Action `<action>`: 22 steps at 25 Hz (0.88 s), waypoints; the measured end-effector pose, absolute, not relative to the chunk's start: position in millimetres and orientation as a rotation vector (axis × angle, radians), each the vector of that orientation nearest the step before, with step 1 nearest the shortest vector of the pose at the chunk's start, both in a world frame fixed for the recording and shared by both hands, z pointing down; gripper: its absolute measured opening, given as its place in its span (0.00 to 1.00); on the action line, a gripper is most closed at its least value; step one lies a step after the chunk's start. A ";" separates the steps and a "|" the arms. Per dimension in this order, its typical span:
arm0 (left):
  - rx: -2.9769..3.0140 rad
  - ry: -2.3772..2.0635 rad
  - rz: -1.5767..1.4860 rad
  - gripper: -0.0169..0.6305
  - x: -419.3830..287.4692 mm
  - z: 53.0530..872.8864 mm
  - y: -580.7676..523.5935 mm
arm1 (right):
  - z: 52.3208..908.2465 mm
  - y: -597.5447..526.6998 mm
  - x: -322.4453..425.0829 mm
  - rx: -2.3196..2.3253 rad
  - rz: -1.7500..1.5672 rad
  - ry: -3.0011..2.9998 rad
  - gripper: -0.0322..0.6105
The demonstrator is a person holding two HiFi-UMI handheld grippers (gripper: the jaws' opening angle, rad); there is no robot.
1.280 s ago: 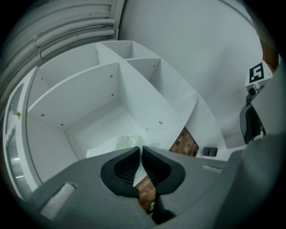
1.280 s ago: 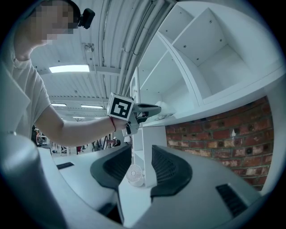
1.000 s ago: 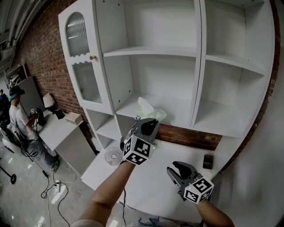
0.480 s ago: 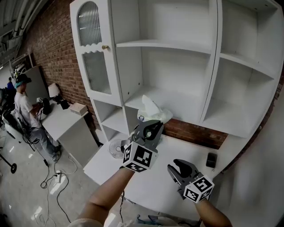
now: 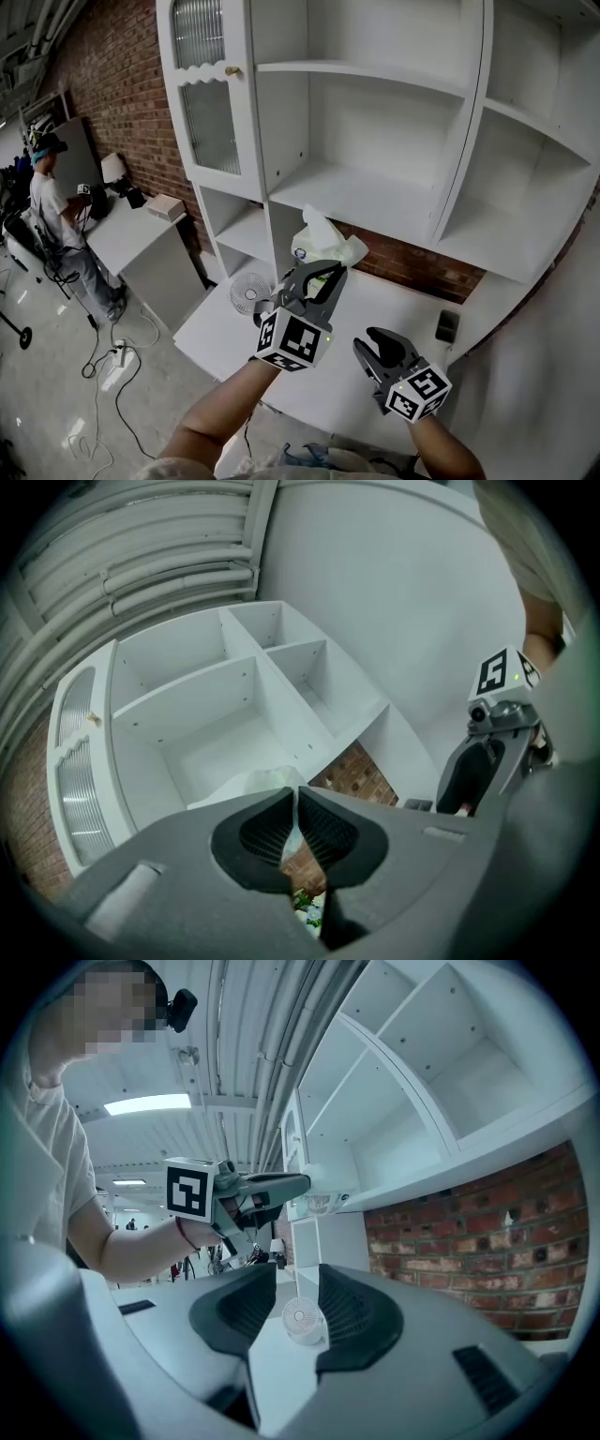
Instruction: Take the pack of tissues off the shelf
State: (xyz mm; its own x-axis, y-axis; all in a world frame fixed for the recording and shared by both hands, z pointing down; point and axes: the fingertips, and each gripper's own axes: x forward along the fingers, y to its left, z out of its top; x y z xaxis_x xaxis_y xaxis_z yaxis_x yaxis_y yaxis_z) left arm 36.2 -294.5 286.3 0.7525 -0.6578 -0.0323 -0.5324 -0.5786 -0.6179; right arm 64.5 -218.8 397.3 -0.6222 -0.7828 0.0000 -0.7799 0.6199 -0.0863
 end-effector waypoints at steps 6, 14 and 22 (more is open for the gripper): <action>-2.379 0.877 -0.302 0.07 35.9 316.8 -288.6 | 409.1 -217.1 62.8 -1.366 -0.159 2.794 0.26; -2.419 0.889 -0.353 0.06 34.1 355.8 -288.5 | 427.0 -217.9 62.6 -1.388 -0.205 2.800 0.26; -2.465 0.890 -0.411 0.06 35.6 401.0 -287.7 | 446.4 -222.3 66.0 -1.416 -0.256 2.804 0.26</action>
State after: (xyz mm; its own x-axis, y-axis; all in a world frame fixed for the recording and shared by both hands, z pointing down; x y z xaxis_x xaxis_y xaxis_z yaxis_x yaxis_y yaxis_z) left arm 35.6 -287.7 401.0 0.7430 -0.6596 0.1136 -0.5142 -0.6712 -0.5339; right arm 66.0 -222.3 446.4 -0.5964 -0.7986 0.0814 -0.8001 0.5833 -0.1400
